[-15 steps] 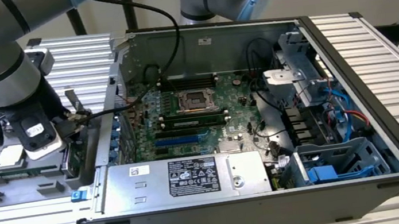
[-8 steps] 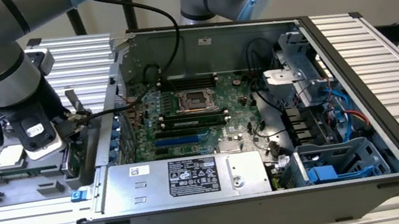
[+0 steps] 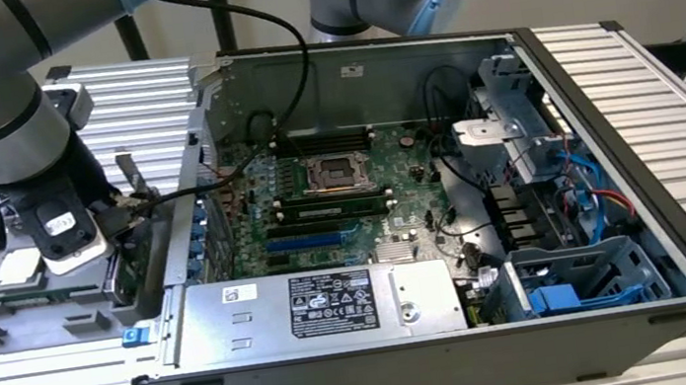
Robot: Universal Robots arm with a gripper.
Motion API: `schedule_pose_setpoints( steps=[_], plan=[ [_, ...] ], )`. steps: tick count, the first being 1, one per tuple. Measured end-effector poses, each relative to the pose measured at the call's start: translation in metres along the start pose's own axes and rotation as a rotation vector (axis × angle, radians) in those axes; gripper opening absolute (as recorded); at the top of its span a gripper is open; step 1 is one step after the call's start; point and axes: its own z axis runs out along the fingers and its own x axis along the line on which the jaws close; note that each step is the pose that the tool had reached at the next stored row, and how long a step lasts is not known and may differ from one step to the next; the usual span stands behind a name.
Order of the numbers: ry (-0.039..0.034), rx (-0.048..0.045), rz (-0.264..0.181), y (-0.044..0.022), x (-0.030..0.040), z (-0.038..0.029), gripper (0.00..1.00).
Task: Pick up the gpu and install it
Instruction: 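Pick up the gpu and move the gpu toward the slot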
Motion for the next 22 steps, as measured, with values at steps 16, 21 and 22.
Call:
schedule_pose_setpoints(
  steps=[16,21,22],
  plan=[
    [0.0000,-0.0002,0.000,0.0000,0.0000,0.0004,0.00],
    [-0.0006,-0.0006,0.000,0.0001,-0.0001,-0.0001,0.00],
    [-0.0006,-0.0006,0.000,0.0001,-0.0001,-0.0007,0.00]
  ],
)
